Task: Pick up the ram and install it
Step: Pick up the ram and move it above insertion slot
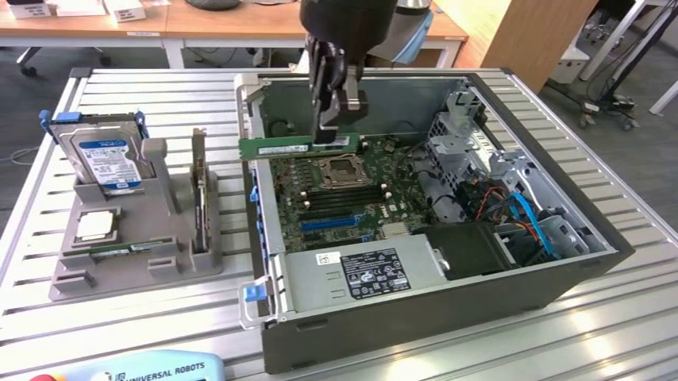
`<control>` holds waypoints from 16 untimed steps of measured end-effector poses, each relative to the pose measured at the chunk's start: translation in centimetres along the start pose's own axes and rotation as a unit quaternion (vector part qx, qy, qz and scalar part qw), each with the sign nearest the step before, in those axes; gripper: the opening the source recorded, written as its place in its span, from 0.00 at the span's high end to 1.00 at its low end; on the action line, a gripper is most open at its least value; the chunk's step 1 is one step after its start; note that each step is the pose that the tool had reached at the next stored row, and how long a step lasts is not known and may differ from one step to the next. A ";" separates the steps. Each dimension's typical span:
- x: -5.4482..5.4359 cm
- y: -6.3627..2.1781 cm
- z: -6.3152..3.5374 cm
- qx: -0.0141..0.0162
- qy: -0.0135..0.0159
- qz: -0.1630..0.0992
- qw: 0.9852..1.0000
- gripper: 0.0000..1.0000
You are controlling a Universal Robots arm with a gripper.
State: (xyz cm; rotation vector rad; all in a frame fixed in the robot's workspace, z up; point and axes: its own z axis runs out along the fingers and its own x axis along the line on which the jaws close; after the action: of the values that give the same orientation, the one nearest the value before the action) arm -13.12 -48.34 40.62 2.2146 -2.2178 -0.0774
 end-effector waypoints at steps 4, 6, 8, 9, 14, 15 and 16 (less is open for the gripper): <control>0.0 -1.04 -0.04 0.000 0.000 0.000 1.000 0.89; 0.0 -1.62 -0.06 0.000 0.000 0.000 1.000 0.89; 0.0 -2.22 -0.09 0.000 0.000 0.000 1.000 0.89; 0.0 -2.50 -0.10 0.000 0.000 0.000 1.000 0.89; 0.0 -5.37 -0.21 0.000 0.000 0.000 1.000 0.89; 0.0 -6.27 -0.25 0.000 0.000 0.000 1.000 0.89; 0.0 -6.53 -0.26 0.000 0.000 0.000 1.000 0.89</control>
State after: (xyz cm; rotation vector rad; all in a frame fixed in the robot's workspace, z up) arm -6.58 -48.34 40.63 2.2145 -2.2179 -0.0774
